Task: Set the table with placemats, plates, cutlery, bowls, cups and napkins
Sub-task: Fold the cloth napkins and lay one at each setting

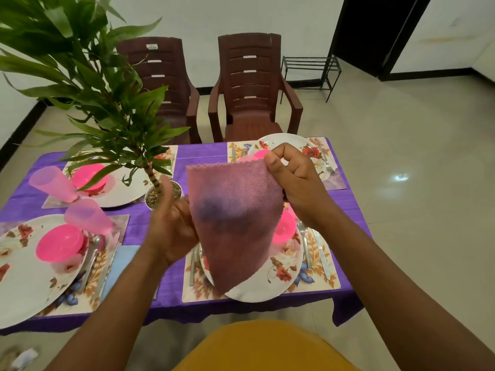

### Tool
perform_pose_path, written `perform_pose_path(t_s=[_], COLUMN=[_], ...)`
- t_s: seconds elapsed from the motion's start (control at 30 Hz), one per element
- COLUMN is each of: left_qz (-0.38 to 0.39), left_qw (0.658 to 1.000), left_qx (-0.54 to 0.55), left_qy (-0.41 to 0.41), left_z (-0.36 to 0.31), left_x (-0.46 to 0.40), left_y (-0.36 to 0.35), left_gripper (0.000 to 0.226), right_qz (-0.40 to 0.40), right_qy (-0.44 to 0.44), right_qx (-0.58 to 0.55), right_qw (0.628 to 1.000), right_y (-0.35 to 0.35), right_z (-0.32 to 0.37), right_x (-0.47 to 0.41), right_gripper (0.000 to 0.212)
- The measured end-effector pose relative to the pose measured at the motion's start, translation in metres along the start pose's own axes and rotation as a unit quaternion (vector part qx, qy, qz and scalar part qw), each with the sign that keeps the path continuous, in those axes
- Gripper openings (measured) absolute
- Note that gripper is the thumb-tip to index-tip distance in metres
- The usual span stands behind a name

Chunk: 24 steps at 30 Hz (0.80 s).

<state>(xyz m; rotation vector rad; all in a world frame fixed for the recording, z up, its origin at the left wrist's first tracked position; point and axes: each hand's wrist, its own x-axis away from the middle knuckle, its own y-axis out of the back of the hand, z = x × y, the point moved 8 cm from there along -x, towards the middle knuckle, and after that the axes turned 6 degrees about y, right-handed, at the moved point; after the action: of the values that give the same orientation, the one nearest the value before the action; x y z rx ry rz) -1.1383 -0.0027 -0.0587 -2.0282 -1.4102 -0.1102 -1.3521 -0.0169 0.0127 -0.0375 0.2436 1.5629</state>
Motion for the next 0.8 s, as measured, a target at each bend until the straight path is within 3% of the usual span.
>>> perform_pose_path(t_s=[0.07, 0.23, 0.33, 0.5, 0.67, 0.8], left_qz=[-0.006, 0.011, -0.002, -0.041, -0.039, -0.036], left_qw=[0.999, 0.999, 1.000, 0.998, 0.996, 0.998], left_qx=[0.023, 0.014, 0.003, 0.052, 0.076, 0.055], left_qy=[0.027, 0.033, 0.016, -0.001, 0.008, 0.025], left_z=[0.025, 0.048, 0.040, 0.028, 0.031, 0.037], left_x=[-0.006, -0.012, -0.014, -0.014, -0.013, -0.014], left_y=[-0.007, -0.021, -0.023, -0.020, -0.020, -0.017], left_gripper=[0.093, 0.065, 0.023, 0.024, 0.031, 0.029], right_qz=[-0.056, -0.166, -0.131, -0.009, 0.101, 0.042], right_qy=[-0.061, -0.221, -0.286, -0.355, -0.313, -0.250], right_qx=[-0.043, -0.178, -0.244, -0.258, -0.227, -0.285], right_qw=[0.996, 0.944, 0.918, 0.899, 0.917, 0.924], right_y=[0.003, 0.022, 0.013, -0.017, -0.034, -0.027], right_z=[-0.019, -0.079, -0.098, -0.123, -0.105, -0.096], right_x=[-0.002, 0.011, 0.031, 0.067, 0.071, 0.056], right_gripper=[0.029, 0.033, 0.058, 0.111, 0.091, 0.048])
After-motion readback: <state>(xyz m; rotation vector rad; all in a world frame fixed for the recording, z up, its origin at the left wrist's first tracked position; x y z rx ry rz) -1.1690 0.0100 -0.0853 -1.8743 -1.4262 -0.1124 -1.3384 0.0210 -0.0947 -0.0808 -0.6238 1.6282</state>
